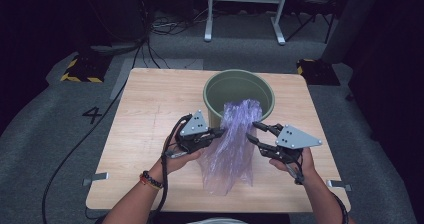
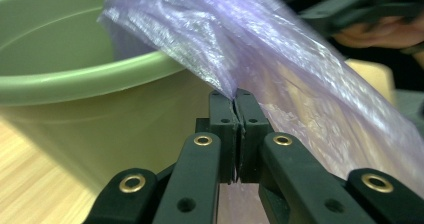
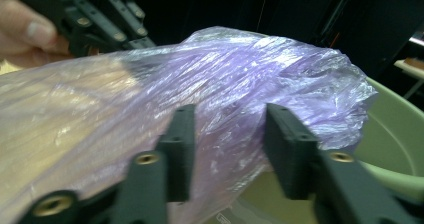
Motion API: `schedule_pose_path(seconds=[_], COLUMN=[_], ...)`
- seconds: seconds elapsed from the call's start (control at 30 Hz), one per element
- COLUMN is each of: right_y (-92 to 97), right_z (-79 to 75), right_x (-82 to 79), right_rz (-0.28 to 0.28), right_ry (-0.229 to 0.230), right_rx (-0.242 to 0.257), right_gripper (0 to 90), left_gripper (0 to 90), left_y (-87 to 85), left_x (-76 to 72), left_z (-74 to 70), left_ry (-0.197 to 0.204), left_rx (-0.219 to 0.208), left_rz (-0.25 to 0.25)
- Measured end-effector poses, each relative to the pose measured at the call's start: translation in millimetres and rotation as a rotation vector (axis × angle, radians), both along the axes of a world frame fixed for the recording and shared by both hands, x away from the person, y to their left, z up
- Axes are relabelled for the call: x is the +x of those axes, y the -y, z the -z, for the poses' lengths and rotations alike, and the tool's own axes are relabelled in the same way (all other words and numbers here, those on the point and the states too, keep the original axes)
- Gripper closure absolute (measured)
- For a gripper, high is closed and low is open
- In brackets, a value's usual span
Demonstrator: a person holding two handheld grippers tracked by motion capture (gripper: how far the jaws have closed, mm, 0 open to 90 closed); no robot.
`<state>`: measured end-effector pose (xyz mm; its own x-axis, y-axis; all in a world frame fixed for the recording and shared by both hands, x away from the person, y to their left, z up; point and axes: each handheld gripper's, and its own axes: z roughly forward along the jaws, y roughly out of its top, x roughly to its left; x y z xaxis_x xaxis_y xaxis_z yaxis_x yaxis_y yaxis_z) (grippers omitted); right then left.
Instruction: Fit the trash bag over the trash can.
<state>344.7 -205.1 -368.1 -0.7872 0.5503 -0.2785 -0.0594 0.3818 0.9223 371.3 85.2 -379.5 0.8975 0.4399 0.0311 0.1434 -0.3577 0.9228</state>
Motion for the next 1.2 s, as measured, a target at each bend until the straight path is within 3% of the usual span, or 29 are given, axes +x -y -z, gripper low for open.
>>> schedule_pose_path(seconds=[0.17,0.43,0.53,0.63,0.77,0.83,0.87,0.9,0.93,1.0,1.2], right_y=[1.5,4.4,4.7,6.1,8.6,7.7,6.2,5.0,4.3,4.7,10.0], right_z=[-4.6,-16.3,-17.6,-15.7,-11.3,-8.2,-6.8,-5.7,-4.7,-4.4,-10.7], right_x=[5.4,11.7,11.0,7.5,1.8,-1.7,-2.6,-2.9,-2.9,1.6,6.0], right_rz=[-0.004,0.017,-0.002,0.023,0.004,0.004,0.018,0.037,0.06,0.061,0.063], right_ry=[0.006,0.006,0.016,0.035,0.041,0.059,0.069,0.095,0.124,0.124,0.128], right_rx=[0.02,0.043,0.042,0.047,0.023,-0.011,-0.034,-0.055,-0.066,-0.089,-0.045], right_gripper=[88.9,88.9,59.2,36.8,28.2,27.8,28.3,34.3,46.1,57.1,85.2], left_gripper=[85.6,86.8,87.3,87.7,87.9,87.9,87.9,87.9,87.9,87.8,87.8], left_y=[0.6,-1.6,-1.6,-0.9,0.6,1.8,2.7,4.0,5.5,8.4,9.3], left_x=[0.6,2.3,2.2,2.9,2.6,2.7,3.3,3.7,4.4,4.8,5.7], left_z=[-0.5,-5.8,-6.5,-6.8,-7.9,-7.9,-7.9,-7.9,-8.0,-9.2,-13.0], left_ry=[0.012,0.029,0.033,0.031,0.033,0.032,0.035,0.031,0.031,0.034,0.054], left_rx=[0.02,0.031,0.037,0.039,0.043,0.042,0.045,0.044,0.047,0.055,0.065], left_rz=[0.004,-0.005,-0.012,-0.013,-0.013,-0.009,-0.007,-0.004,-0.003,-0.001,0.0])
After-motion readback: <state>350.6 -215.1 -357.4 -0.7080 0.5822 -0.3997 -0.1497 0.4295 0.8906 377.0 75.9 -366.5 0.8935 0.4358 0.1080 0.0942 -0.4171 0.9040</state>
